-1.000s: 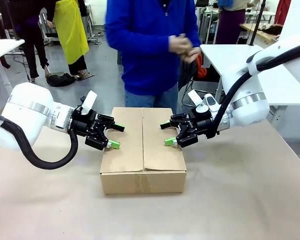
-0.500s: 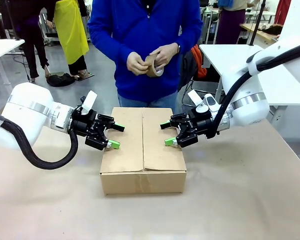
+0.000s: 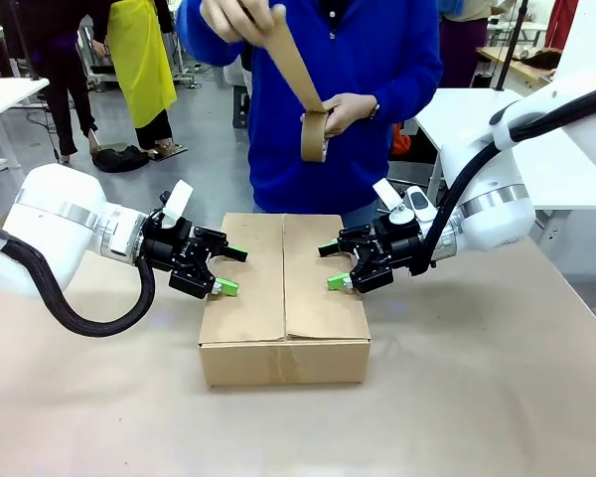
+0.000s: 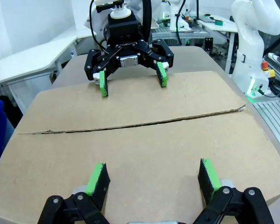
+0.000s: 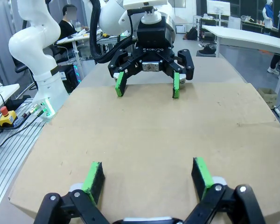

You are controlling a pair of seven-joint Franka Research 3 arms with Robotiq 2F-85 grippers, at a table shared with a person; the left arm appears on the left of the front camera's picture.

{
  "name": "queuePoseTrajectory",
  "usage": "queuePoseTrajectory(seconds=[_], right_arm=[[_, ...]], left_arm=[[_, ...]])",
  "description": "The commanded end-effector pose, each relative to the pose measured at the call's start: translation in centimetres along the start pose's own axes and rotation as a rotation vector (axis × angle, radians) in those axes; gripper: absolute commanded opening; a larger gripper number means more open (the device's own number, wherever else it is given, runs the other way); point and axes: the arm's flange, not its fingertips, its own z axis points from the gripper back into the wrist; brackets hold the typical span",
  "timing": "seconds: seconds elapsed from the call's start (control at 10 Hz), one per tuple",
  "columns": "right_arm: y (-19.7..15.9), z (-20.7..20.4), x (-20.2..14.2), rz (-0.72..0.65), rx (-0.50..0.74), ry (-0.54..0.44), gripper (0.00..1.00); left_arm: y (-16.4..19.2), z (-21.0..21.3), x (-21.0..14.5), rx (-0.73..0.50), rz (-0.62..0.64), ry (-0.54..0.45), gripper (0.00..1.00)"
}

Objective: Pack the gift set into the box.
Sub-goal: Press and hold the closed box until the human finishes sealing it.

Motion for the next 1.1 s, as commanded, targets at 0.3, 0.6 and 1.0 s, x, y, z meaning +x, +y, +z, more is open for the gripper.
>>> queuePoseTrajectory(seconds=[0.3, 0.6, 1.0], right_arm=[[0.09, -0.04, -0.15, -0.005, -0.002, -0.002, 1.0], [0.09, -0.04, -0.15, -0.005, -0.002, -0.002, 1.0], [0.09, -0.04, -0.15, -0.005, -0.002, -0.002, 1.0]], left_arm=[[-0.28, 0.04, -0.11, 0.003, -0.014, 0.001, 1.0], [-0.28, 0.04, -0.11, 0.003, -0.014, 0.001, 1.0], [-0.28, 0.04, -0.11, 0.003, -0.014, 0.001, 1.0]])
